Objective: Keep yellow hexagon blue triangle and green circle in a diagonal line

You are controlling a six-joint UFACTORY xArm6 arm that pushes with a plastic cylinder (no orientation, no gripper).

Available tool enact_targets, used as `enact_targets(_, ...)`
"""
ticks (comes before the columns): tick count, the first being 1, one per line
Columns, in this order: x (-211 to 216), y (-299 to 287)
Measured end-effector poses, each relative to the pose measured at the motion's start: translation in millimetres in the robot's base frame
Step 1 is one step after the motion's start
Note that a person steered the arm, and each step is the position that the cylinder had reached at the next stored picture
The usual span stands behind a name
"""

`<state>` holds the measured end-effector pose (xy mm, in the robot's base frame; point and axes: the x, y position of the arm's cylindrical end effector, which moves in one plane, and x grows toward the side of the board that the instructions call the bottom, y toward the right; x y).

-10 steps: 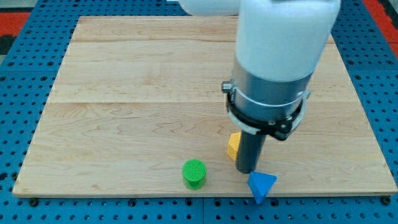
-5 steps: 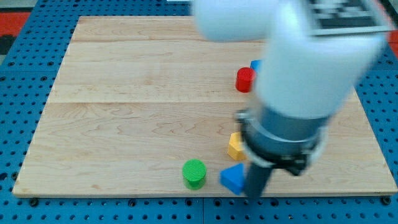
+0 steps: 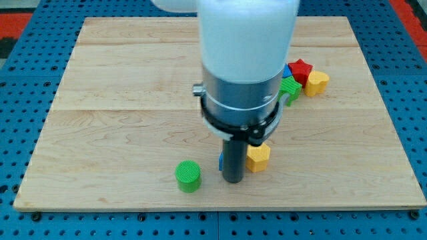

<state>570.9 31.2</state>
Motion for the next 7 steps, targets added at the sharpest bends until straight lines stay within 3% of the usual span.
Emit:
enact_targets(4, 3.5, 47.7)
enact_targets(5, 3.5, 37.5)
enact_targets(7, 2.5, 110.8)
